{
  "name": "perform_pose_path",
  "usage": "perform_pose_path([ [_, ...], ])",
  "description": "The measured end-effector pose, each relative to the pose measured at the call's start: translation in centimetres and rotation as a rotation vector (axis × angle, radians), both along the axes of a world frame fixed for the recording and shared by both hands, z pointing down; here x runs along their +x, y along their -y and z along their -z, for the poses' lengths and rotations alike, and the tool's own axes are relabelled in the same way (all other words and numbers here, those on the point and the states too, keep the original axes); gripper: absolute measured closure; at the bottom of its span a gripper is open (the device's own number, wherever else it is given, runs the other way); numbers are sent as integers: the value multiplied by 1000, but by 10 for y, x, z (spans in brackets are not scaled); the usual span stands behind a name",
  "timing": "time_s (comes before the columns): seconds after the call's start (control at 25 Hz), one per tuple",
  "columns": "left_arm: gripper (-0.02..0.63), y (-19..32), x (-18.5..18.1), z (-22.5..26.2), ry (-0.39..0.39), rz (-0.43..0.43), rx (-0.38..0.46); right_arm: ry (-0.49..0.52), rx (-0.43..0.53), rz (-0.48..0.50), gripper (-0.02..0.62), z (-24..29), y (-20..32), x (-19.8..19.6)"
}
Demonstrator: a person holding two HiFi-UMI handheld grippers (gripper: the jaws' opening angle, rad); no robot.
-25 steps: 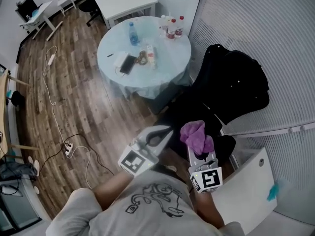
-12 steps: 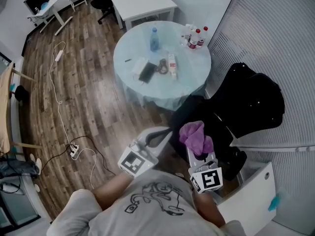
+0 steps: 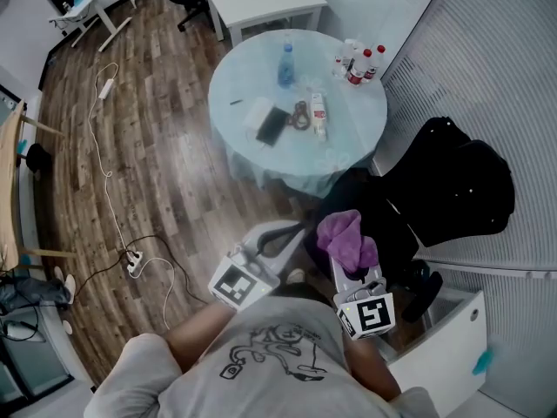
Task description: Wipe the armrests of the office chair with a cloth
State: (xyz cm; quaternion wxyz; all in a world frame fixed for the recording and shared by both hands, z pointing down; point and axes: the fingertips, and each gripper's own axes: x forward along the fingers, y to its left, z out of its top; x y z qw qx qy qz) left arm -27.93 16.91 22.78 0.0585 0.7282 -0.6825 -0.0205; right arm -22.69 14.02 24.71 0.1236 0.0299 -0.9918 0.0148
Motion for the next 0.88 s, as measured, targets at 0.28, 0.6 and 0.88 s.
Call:
perform_pose_path([
  [0.28, 604, 12, 4, -4, -21, 8, -7, -15, -6, 17, 555, -7, 9, -1],
  [0.6, 604, 26, 8, -24, -27, 4, -55, -41, -21, 41, 555, -19, 21, -2],
  [0.88, 604, 40, 3, -52, -37, 2, -92, -83, -31, 57, 555, -45, 33, -7],
])
